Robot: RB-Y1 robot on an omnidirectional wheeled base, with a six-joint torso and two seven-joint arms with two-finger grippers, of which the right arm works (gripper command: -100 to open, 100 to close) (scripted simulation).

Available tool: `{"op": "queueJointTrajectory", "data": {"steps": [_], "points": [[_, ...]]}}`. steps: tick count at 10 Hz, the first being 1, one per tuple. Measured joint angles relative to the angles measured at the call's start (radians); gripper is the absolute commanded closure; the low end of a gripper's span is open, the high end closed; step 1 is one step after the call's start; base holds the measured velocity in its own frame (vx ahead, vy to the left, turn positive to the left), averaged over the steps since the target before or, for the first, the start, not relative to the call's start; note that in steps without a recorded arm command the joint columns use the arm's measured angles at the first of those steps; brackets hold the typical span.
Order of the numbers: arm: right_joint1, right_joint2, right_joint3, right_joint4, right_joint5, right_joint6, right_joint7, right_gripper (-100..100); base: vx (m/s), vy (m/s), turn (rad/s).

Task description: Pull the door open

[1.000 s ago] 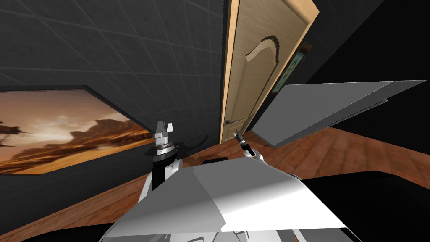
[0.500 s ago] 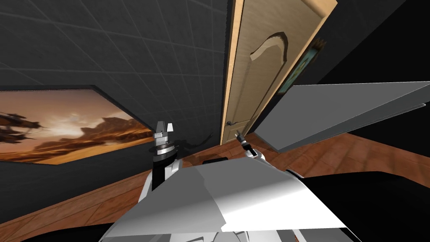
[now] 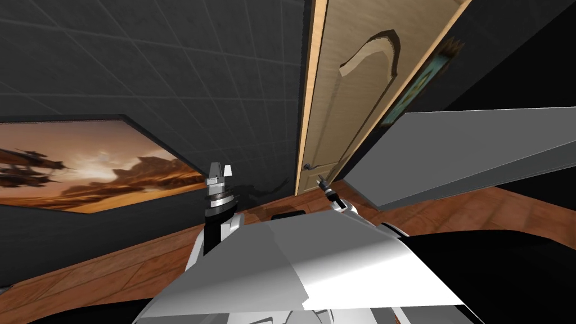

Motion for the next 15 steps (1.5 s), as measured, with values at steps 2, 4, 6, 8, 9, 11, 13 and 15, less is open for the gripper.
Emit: {"op": "queueJointTrajectory", "data": {"steps": [2,4,6,8,9,11,13,15], "points": [[-0.02,-0.013,0.011,0.058,-0.008,-0.017,-0.006,-100,0.039,-0.057,0.069],[-0.026,-0.013,0.004,0.08,-0.011,-0.024,-0.008,-100,0.144,0.002,0.178],[-0.027,-0.012,-0.014,0.104,-0.018,-0.032,-0.008,-100,0.208,-0.009,0.188],[-0.026,-0.007,-0.04,0.123,-0.027,-0.035,-0.002,-100,0.208,-0.004,0.212],[-0.02,-0.011,-0.054,0.13,-0.034,-0.037,-0.003,-100,0.197,-0.011,0.132],[-0.023,-0.011,-0.065,0.14,-0.038,-0.038,-0.003,100,0.039,-0.003,0.003],[-0.023,-0.011,-0.065,0.139,-0.039,-0.037,-0.005,100,-0.03,0.0,-0.002],[-0.021,-0.01,-0.064,0.14,-0.038,-0.036,-0.004,100,-0.013,-0.002,0.0]]}}
